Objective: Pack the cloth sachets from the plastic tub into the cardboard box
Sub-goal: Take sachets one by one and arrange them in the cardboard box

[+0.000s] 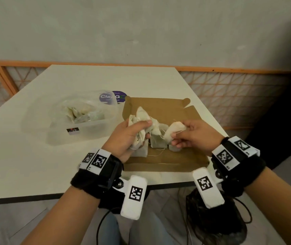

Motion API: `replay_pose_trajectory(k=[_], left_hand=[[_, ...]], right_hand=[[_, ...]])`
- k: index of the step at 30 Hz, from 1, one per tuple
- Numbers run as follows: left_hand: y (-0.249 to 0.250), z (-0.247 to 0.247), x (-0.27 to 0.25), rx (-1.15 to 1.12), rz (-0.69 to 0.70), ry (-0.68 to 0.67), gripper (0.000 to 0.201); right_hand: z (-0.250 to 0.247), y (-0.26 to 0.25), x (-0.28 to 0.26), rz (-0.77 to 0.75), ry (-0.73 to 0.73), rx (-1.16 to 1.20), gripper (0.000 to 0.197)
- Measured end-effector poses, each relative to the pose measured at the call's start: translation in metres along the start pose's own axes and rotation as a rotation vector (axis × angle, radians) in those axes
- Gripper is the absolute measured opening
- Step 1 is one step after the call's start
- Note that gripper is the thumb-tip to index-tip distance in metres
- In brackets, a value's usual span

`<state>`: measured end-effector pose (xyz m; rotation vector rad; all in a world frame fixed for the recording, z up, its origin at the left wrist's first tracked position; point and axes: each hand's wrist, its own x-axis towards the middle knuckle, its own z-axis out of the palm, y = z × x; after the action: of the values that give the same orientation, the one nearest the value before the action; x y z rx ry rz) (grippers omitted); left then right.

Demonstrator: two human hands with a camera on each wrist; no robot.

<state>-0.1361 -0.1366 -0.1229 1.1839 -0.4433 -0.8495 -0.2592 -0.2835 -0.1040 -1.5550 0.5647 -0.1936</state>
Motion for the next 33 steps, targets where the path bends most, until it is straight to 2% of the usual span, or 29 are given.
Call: replay_pose_trajectory(k=[2,4,9,15,18,20,23,26,28,30,33], left_hand=[[0.000,-0.001,-0.001,-0.036,0.019,0.000,0.004],[-0.002,-0.001,-0.002,-0.020,0.057,-0.001,0.007],[-0.010,0.004,-0.001,0.090,0.106,0.002,0.008],[-0.013,0.007,-0.002,0.162,0.140,-0.067,0.032],[-0.014,0.007,-0.002,0.223,0.082,-0.132,0.040],[-0.017,0.007,-0.001,0.279,0.067,-0.126,0.040],[-0.018,0.009,-0.001,0.291,0.062,-0.083,0.030],[-0.017,0.010,-0.002,0.315,0.063,-0.086,0.015],[-0.017,0.009,-0.002,0.319,0.065,-0.072,0.012],[-0.016,0.009,-0.004,0.295,0.063,-0.057,0.010],[-0.014,0.008,-0.005,0.248,0.075,-0.054,0.007]], right_hand=[[0.002,0.011,0.001,-0.049,0.025,-0.059,0.019],[0.005,0.020,0.001,-0.104,0.058,-0.122,0.017],[0.013,0.023,-0.003,-0.201,0.088,0.005,0.009],[0.015,0.011,-0.003,-0.272,0.061,0.054,0.004],[0.017,0.004,0.000,-0.280,-0.002,0.101,0.022],[0.019,0.000,0.003,-0.278,-0.005,0.095,0.023],[0.022,-0.001,0.007,-0.277,0.081,0.010,0.018],[0.022,-0.002,0.012,-0.284,0.223,0.012,0.023],[0.016,-0.003,0.017,-0.250,0.304,0.087,0.025],[0.007,-0.004,0.021,-0.150,0.395,0.228,0.022],[-0.003,0.000,0.022,0.017,0.482,0.442,0.008]])
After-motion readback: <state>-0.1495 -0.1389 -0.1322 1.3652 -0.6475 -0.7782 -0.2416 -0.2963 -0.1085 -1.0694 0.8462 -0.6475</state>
